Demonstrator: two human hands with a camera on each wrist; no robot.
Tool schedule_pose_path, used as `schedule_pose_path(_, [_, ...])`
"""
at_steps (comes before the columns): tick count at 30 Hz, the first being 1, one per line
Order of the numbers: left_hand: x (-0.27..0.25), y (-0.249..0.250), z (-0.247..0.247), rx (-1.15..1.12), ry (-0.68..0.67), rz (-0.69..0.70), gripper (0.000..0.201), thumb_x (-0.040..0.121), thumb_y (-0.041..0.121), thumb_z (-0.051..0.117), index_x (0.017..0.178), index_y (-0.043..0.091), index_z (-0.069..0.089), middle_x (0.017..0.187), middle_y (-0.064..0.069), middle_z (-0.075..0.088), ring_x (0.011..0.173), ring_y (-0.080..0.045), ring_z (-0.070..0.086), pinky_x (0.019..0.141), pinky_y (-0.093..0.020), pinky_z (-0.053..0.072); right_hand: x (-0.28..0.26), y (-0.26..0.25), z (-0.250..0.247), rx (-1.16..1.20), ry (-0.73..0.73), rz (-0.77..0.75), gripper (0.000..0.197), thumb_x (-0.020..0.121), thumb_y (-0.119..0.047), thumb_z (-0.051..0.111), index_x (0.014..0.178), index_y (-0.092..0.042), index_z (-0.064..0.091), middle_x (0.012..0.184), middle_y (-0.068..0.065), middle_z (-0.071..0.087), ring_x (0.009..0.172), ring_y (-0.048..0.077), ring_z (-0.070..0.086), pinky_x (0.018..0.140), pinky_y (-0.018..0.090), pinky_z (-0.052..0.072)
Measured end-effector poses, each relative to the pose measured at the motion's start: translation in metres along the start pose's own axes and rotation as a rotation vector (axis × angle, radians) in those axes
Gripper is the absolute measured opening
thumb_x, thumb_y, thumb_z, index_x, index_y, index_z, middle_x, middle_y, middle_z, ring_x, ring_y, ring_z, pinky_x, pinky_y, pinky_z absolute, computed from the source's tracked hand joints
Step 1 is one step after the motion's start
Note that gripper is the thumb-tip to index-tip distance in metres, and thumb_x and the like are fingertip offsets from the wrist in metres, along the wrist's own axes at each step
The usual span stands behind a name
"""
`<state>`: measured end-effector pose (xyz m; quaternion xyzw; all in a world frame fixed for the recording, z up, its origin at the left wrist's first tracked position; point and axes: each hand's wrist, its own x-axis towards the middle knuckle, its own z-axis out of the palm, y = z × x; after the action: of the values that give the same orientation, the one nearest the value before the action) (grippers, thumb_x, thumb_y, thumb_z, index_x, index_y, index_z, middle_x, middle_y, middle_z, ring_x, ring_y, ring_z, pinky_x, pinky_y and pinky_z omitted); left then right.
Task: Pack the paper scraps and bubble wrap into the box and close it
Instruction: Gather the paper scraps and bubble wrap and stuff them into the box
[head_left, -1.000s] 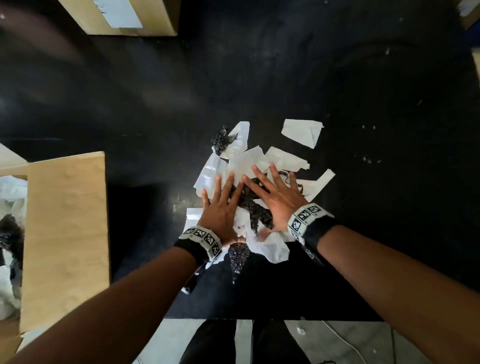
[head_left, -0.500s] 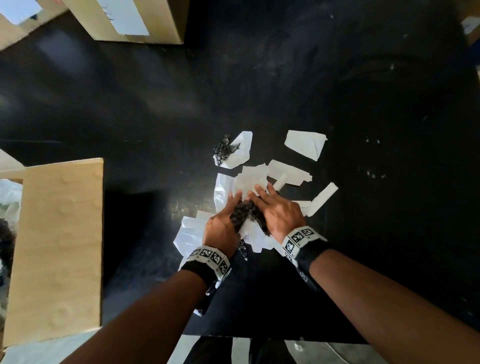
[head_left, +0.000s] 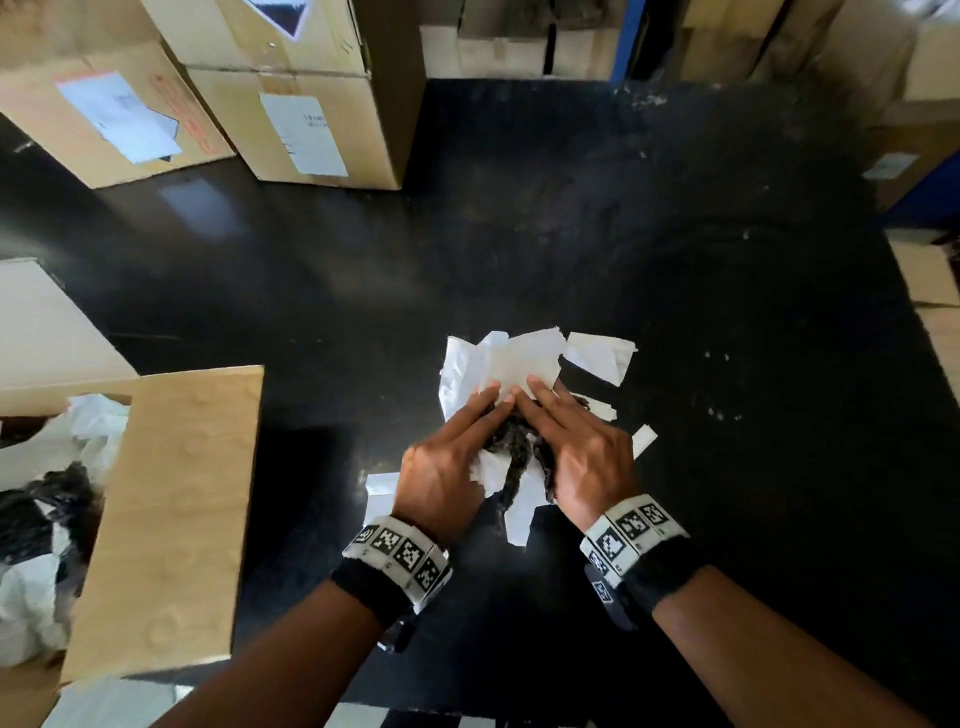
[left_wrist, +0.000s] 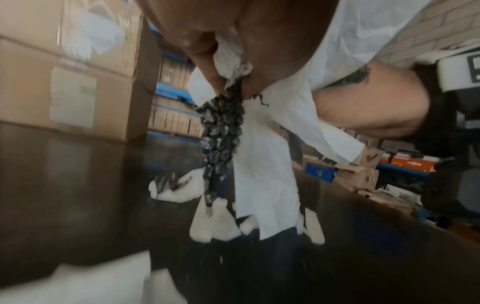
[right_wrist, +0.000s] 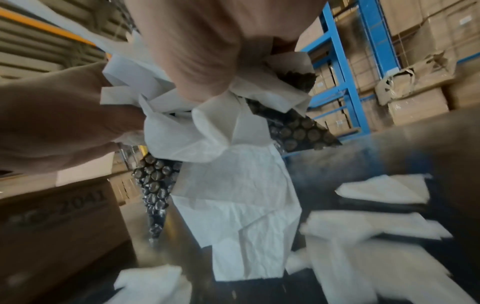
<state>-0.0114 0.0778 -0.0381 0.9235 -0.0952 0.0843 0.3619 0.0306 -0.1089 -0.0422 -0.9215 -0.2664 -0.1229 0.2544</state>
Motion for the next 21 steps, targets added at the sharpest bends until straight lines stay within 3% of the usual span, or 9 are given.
schedule_pose_path(4, [0.009, 0.023, -0.054, 0.047, 0.088, 0.083, 0.086, 0.069, -0.012, 0.073, 0.145, 0.026, 0.057, 0.155, 0.012, 0.047, 0.134, -0.002, 0.053, 0.087, -0.030, 0.061, 0.027, -0.032, -0.033, 0.034, 0.126, -0.085, 0.049, 0.086, 0.007, 0.073, 0.132, -0.008, 0.067, 0.138, 0.014, 0.064, 0.125, 0.034, 0.062, 0.087, 0.045, 0.061])
schedule_pose_path(8, [0.011, 0.038, -0.126, 0.095, 0.109, 0.111, 0.071, 0.078, 0.016, 0.071, 0.146, 0.025, 0.055, 0.156, 0.011, 0.045, 0.134, -0.001, 0.052, 0.093, -0.029, 0.058, 0.063, -0.082, -0.059, 0.098, 0.229, -0.167, 0.043, 0.089, 0.004, 0.067, 0.130, -0.007, 0.068, 0.136, 0.015, 0.065, 0.123, 0.036, 0.064, 0.088, 0.047, 0.061])
schedule_pose_path(11, [0.005, 0.035, -0.181, 0.124, 0.154, 0.105, 0.074, 0.077, 0.013, 0.083, 0.146, 0.022, 0.056, 0.156, 0.005, 0.047, 0.134, -0.005, 0.054, 0.100, -0.029, 0.055, 0.092, -0.130, -0.065, 0.137, 0.258, -0.212, 0.045, 0.087, -0.001, 0.074, 0.131, -0.009, 0.068, 0.136, 0.015, 0.065, 0.122, 0.035, 0.065, 0.089, 0.048, 0.060])
schedule_pose_path(16, [-0.034, 0.004, -0.287, 0.276, 0.245, 0.080, 0.066, 0.079, 0.005, 0.063, 0.143, 0.022, 0.059, 0.151, 0.004, 0.052, 0.121, -0.009, 0.064, 0.089, -0.028, 0.060, 0.133, -0.234, -0.043, 0.187, 0.253, -0.323, 0.046, 0.087, -0.012, 0.080, 0.131, -0.008, 0.068, 0.135, 0.017, 0.065, 0.121, 0.037, 0.065, 0.087, 0.050, 0.061])
schedule_pose_path(21, [-0.098, -0.066, -0.390, 0.311, 0.315, 0.034, 0.065, 0.080, 0.011, 0.076, 0.142, 0.024, 0.061, 0.150, 0.007, 0.054, 0.127, -0.005, 0.059, 0.101, -0.020, 0.051, 0.163, -0.361, 0.014, 0.250, 0.233, -0.394, 0.039, 0.093, -0.021, 0.063, 0.129, -0.008, 0.069, 0.133, 0.018, 0.066, 0.120, 0.038, 0.065, 0.091, 0.050, 0.059])
